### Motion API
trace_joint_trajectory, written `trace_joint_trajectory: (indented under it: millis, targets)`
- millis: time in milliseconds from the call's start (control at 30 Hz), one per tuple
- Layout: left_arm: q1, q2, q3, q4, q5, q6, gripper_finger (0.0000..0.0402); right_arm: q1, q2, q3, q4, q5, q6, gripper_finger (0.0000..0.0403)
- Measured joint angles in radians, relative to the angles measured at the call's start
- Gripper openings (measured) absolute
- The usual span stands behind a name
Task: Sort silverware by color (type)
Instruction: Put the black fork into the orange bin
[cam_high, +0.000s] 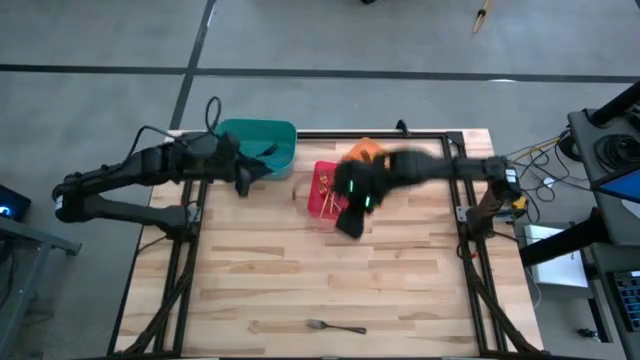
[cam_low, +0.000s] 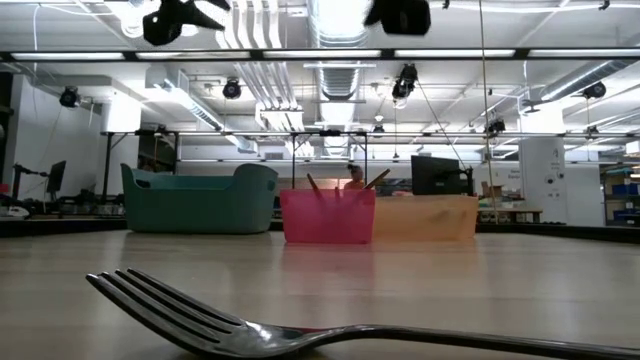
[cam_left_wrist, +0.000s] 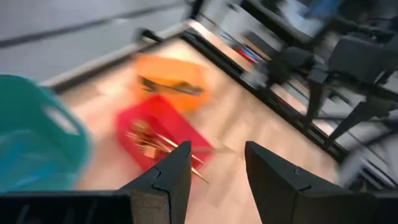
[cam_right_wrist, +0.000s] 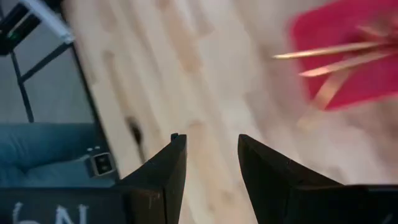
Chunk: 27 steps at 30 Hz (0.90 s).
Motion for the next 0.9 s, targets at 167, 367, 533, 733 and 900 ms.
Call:
trace_joint_trajectory:
  millis: [167, 367, 533, 733, 900]
  targets:
    - [-0.242, -0.021, 0.000, 0.000, 0.017, -0.045, 0.0130, 0.262, 0.068, 0.000, 0.086, 0.113, 0.013, 0.0134]
    - [-0.622, -0.032, -0.001, 0.035, -0.228, -0.107, 0.0130, 0.489, 0.192, 0.000, 0.152, 0.203, 0.058, 0.0134]
    - [-0.860, -0.020, -0.001, 0.066, -0.517, -0.106, 0.0130, 0.574, 0.301, -0.001, 0.260, 0.212, 0.140, 0.0134]
    - [-0.945, -0.017, -0.001, 0.066, -0.640, -0.123, 0.0130, 0.616, 0.448, -0.001, 0.284, 0.240, 0.160, 0.0134]
    - [-0.944, -0.017, -0.001, 0.065, -0.643, -0.124, 0.0130, 0.615, 0.530, -0.001, 0.315, 0.258, 0.150, 0.0134]
